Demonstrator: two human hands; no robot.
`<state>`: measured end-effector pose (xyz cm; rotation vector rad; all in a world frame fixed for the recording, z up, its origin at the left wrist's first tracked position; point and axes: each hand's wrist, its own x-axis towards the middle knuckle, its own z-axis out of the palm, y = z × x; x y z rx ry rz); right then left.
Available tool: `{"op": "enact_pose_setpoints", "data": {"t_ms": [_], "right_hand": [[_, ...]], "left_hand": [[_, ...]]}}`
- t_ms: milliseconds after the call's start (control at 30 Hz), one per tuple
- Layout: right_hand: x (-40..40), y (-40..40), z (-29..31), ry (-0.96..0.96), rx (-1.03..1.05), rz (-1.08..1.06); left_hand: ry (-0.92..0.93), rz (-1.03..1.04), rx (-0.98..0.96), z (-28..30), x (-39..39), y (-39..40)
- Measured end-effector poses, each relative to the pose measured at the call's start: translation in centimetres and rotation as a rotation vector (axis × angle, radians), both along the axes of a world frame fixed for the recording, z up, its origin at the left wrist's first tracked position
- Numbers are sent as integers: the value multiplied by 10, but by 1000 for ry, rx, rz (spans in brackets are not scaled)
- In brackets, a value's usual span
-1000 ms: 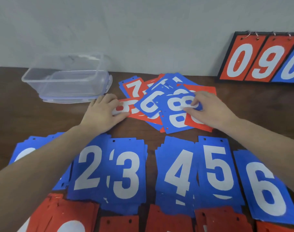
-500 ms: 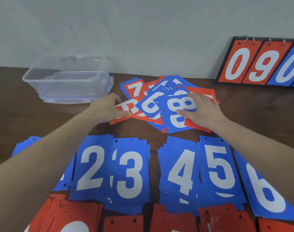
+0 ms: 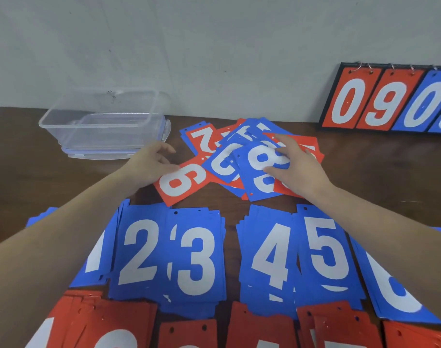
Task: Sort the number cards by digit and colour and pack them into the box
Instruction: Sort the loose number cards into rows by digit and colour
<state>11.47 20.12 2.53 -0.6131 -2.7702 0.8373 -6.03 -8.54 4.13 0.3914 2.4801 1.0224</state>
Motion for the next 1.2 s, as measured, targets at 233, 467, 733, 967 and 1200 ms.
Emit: {"op": "enact_pose_setpoints", "data": {"t_ms": [233,467,733,967,1200], "right_hand": [[2,-3,0,73,-29,101],[1,-5,11,46,-188,-39],[26,-17,36,138,-650,-94],[81,-25,46,128,-859,-110],[142,-25,56,138,-711,-194]], "left_hand": [[80,101,129,7,16,-5],[80,175,263,13,36,-3],[19,135,496,30,78,17],[-58,65,573,37,119,31],[-156,12,603,49,160,47]]}}
